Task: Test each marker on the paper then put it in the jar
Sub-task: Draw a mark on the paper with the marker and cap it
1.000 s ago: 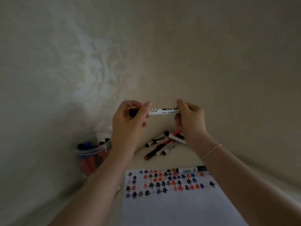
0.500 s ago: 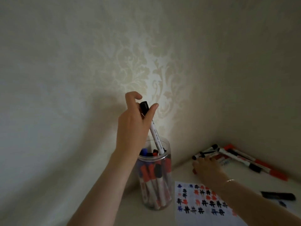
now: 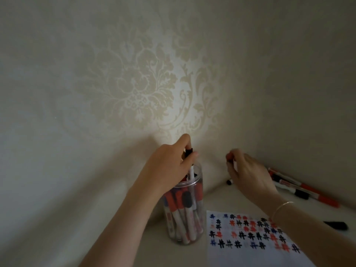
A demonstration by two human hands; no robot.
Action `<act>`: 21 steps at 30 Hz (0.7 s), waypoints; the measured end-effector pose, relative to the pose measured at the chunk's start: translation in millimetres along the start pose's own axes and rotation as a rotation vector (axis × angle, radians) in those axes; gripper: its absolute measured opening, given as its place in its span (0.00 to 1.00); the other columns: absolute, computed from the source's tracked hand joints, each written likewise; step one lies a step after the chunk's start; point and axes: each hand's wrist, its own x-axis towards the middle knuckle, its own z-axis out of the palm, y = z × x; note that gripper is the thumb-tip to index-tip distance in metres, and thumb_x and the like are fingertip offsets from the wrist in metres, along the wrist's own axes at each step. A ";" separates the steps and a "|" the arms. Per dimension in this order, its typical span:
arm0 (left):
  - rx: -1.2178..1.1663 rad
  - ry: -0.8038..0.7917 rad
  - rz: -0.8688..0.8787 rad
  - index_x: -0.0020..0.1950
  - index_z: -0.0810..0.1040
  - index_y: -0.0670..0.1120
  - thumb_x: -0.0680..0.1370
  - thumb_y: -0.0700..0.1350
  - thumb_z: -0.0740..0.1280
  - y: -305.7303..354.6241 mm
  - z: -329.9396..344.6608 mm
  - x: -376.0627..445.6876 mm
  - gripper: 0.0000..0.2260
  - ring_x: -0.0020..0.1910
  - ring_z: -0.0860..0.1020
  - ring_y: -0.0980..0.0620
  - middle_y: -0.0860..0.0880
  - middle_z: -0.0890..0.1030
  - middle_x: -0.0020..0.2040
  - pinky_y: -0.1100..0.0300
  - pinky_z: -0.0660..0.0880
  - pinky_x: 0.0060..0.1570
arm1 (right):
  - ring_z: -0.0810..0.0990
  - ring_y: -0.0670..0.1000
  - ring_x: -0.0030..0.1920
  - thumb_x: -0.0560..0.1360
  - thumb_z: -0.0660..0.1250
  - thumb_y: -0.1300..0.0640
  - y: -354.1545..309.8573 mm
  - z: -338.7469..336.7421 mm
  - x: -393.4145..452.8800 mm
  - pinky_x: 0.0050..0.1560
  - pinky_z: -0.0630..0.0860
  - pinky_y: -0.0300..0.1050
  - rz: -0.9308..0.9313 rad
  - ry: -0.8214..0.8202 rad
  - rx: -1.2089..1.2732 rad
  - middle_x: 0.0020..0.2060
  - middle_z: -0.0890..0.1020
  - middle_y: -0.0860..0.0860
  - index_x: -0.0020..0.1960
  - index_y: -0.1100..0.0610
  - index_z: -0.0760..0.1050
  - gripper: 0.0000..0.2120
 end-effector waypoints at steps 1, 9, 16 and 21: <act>0.007 -0.024 -0.024 0.44 0.65 0.54 0.79 0.53 0.64 -2.2 -1.9 -1.0 0.09 0.33 0.81 0.51 0.50 0.82 0.36 0.49 0.80 0.35 | 0.74 0.50 0.29 0.79 0.61 0.55 -2.3 -6.4 2.3 0.22 0.67 0.43 0.063 0.016 0.078 0.34 0.77 0.48 0.51 0.52 0.65 0.05; -0.085 -0.283 -0.095 0.33 0.78 0.52 0.75 0.51 0.70 -9.1 -5.2 -2.9 0.11 0.34 0.78 0.59 0.59 0.79 0.31 0.59 0.75 0.37 | 0.77 0.51 0.31 0.80 0.58 0.57 -20.5 -41.7 9.9 0.30 0.74 0.50 0.348 0.060 0.451 0.33 0.77 0.46 0.54 0.56 0.64 0.04; 0.034 -0.274 -0.175 0.29 0.75 0.43 0.78 0.63 0.58 9.9 -8.8 4.8 0.28 0.23 0.73 0.53 0.51 0.74 0.23 0.59 0.71 0.33 | 0.81 0.57 0.39 0.81 0.58 0.57 -20.2 -42.3 3.2 0.35 0.78 0.51 0.524 0.027 0.675 0.44 0.79 0.55 0.55 0.56 0.65 0.05; -0.027 0.077 0.012 0.43 0.81 0.48 0.80 0.58 0.57 49.3 1.7 10.7 0.20 0.27 0.77 0.60 0.53 0.80 0.32 0.60 0.77 0.34 | 0.84 0.56 0.38 0.81 0.56 0.57 -16.1 -57.0 8.8 0.39 0.82 0.52 0.683 0.092 1.108 0.42 0.76 0.60 0.55 0.57 0.65 0.04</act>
